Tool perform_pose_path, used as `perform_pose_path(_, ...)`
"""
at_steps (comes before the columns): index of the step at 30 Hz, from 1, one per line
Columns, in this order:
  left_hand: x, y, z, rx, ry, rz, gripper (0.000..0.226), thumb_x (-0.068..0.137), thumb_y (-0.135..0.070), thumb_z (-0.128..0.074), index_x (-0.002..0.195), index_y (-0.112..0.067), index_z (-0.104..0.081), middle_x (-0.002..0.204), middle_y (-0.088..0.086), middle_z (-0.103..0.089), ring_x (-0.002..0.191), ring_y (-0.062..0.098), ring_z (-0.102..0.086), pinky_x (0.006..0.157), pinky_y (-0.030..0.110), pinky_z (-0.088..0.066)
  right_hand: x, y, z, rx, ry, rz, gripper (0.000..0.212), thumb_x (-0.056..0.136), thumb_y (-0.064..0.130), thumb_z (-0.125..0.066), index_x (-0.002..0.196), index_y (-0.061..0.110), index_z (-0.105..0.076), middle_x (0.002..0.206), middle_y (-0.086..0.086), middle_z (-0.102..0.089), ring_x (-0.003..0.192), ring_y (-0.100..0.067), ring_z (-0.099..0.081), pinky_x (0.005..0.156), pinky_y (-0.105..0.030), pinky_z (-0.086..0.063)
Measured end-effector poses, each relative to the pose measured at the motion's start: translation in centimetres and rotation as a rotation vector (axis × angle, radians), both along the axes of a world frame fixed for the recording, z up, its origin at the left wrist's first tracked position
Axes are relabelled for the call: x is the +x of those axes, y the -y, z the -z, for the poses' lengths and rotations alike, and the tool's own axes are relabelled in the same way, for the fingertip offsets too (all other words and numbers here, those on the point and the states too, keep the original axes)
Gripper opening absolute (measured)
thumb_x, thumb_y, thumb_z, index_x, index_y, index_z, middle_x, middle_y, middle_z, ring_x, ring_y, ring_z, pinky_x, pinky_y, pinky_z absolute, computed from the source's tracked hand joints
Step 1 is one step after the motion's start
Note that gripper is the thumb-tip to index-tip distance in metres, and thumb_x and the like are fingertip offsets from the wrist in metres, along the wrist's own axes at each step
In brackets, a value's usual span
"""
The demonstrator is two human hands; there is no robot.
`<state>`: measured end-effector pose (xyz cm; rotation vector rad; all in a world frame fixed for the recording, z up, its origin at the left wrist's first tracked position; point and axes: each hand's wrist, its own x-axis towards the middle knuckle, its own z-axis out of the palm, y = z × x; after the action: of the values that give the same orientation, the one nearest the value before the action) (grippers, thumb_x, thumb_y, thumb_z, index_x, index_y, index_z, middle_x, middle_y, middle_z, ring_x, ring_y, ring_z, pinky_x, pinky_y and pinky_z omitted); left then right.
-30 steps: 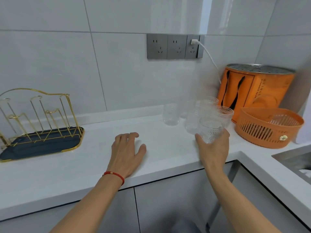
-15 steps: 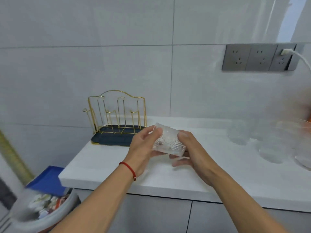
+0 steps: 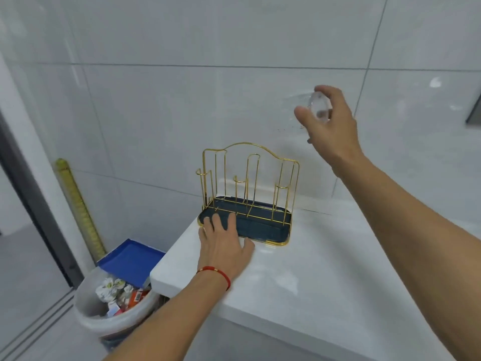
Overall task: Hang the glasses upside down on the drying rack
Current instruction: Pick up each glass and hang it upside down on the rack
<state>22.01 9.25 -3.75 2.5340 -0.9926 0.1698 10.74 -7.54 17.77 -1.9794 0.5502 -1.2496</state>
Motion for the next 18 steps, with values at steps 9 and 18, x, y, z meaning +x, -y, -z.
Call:
perform_pose_path(9,0.3,0.1,0.0,0.097,-0.055,-0.008,0.064,0.095,-0.054,-0.031,0.150,-0.021,-0.032,0.164,0.016,-0.025,0.152,0.039,-0.012,0.124,0.056,-0.016,15.0,1.3,-2.9,-0.049,-0.583,-0.172,0.072,0.086,0.044,-0.075,0.148,0.019,-0.049,0.138,-0.012,-0.056,0.092,-0.031,-0.071,0.084,-0.041,-0.064)
perform_pose_path(18,0.6,0.2,0.2,0.151,-0.061,-0.021,0.065,0.096,-0.057,-0.029,0.152,-0.025,-0.028,0.167,0.015,-0.019,0.154,0.039,-0.007,0.125,0.056,-0.011,20.9,2.9,-0.9,-0.180,-0.954,-0.533,0.068,0.076,0.028,-0.092,0.137,0.034,-0.063,0.129,-0.007,-0.063,0.104,-0.029,-0.074,0.088,-0.039,-0.065)
